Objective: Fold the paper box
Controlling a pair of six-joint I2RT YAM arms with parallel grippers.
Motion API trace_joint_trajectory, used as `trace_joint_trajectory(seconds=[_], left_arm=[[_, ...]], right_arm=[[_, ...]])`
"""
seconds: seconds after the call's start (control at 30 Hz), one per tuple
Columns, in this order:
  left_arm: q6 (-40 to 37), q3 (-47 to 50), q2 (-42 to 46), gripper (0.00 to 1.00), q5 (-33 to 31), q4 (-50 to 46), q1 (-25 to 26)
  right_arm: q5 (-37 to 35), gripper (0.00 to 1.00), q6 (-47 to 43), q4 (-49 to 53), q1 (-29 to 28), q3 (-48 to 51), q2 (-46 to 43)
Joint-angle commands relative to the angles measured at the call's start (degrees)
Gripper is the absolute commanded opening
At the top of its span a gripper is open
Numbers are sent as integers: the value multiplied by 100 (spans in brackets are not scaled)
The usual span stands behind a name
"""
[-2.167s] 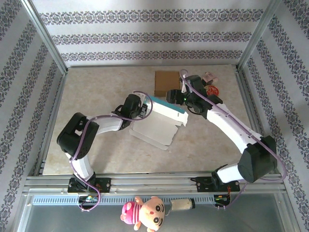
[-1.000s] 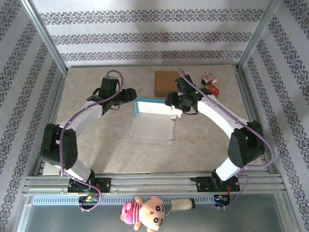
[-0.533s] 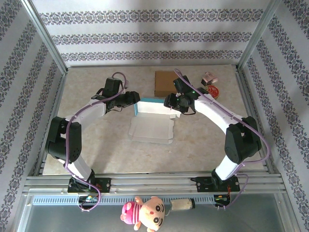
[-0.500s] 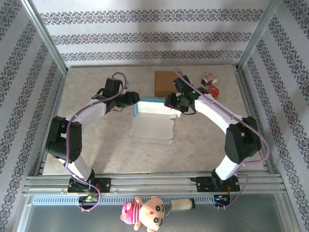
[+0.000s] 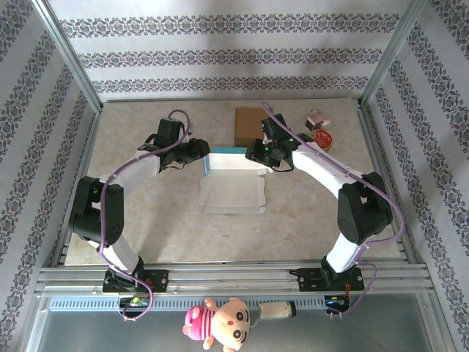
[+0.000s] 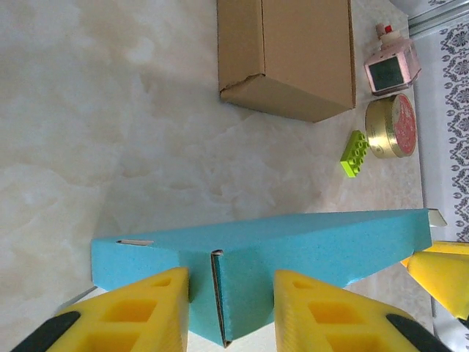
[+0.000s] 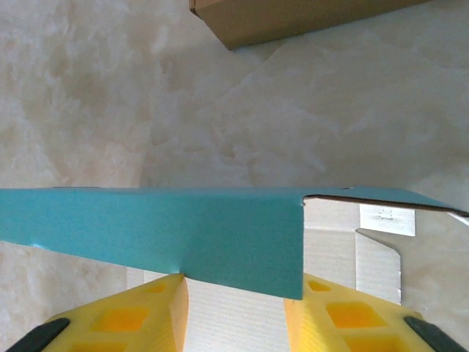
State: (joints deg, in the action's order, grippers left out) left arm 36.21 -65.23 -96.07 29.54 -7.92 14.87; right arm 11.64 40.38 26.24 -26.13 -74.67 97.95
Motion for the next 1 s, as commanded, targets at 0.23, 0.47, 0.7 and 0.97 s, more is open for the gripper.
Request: trace_joint_trajectory(seconds=[0.23,0.47,0.7,0.97], left_arm=[[-187,-2,-65,27,7,-33,51],[-234,-51,-43,26,8,-86,54],[-245,-33,-1,26,16,-114,55],[-290,-12,73,26,89,-116,68]], right_arm=[[-2,53,-92,-4,178,383,-501],[156,53,92,-95,433,257,-461],[292,45,163,-235,364,7,-61],[453,34,161,-554,272,27,163]])
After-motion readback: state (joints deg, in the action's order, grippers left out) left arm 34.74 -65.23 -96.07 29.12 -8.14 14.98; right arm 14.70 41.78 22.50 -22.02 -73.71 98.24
